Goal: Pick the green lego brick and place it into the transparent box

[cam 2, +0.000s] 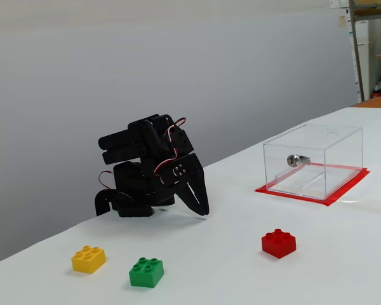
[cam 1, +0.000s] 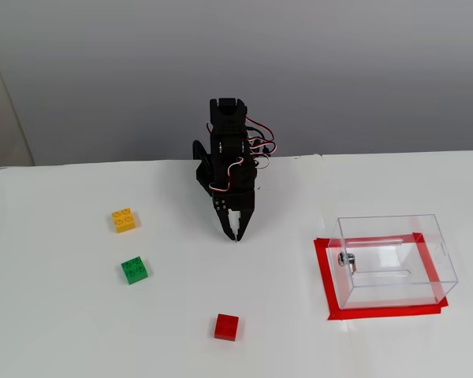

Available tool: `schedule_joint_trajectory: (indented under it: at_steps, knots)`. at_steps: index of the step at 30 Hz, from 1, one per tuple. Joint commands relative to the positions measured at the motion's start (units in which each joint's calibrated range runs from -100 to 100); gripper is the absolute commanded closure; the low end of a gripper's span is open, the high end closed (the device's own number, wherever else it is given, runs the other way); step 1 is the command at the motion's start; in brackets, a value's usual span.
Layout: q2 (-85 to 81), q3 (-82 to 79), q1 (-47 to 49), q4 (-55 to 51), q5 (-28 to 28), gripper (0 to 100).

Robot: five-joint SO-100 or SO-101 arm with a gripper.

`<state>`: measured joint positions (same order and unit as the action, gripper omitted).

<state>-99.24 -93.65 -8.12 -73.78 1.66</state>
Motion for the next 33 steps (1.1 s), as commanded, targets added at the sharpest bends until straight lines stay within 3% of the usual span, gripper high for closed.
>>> schedule_joint_trajectory:
  at_steps: [1,33]
  knots:
    - [-0.42,1.33,0.17,-0.20,-0.10,98]
    - [-0.42,1.33,-0.35,-0.02,-0.10,98]
